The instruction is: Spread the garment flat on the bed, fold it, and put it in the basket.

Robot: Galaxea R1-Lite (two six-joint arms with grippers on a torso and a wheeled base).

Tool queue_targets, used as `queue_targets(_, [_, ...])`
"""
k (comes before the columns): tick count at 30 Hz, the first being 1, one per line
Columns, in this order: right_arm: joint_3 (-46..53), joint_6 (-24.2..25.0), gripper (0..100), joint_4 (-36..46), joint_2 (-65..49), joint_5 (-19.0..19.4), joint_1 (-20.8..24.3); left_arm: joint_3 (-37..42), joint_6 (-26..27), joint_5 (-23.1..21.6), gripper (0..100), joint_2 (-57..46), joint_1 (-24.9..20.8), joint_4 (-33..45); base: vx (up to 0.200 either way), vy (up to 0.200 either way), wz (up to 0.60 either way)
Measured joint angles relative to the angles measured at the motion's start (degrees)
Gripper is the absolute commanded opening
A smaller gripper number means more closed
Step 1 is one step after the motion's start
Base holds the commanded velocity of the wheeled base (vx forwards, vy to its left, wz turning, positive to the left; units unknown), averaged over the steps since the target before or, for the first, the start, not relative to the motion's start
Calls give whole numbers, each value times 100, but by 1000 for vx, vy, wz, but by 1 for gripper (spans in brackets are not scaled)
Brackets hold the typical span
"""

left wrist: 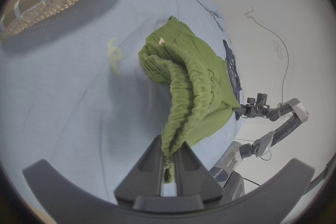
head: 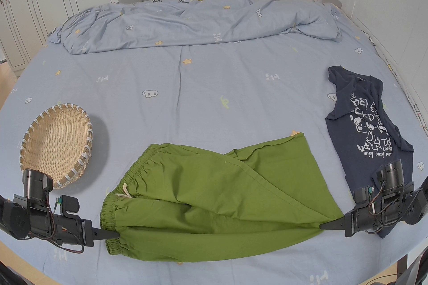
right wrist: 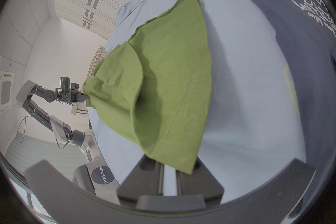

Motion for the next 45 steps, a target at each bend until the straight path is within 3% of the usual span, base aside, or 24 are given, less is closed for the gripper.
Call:
queue_targets(6, [163,-7,0,369,-386,-5,-61,-9,0,0,0,5,4,17,0,0,0])
queue_targets(11, [215,-16,0,1463,-913,-60,-85,-30,7,-2,0,5,6,105,0,0,0])
queue_targets(15, [238,-32,0,2078,-1379,-328,-85,-52,24,-5,0,-6,44,283,0,0,0])
queue_targets(19, [372,-46,0,2136,-1635,-616,-41,-66,76,-5,0,-63,113,586,0,0,0])
queue_targets(26, [596,-44,0,2116,-1764,-675,39,-46,538,59,0,-258,308,1323,0,0,0])
queue_targets(39, [722,-44,0,2130,-1599,-717,138,91,599,211,0,-179,91,1347,0,0,0])
queue_targets(40, [723,-43,0,2132,-1569,-723,168,113,619,252,100,-163,56,1345,0,0,0])
queue_targets(42, [723,-40,0,2132,-1519,-725,215,155,678,419,100,-133,-13,1342,0,0,0])
queue_targets(43, [723,-40,100,2132,-1495,-728,232,173,700,479,100,-121,-33,1341,0,0,0])
queue_targets(45, [723,-35,100,2132,-1456,-733,254,199,722,521,100,-96,-63,1341,0,0,0])
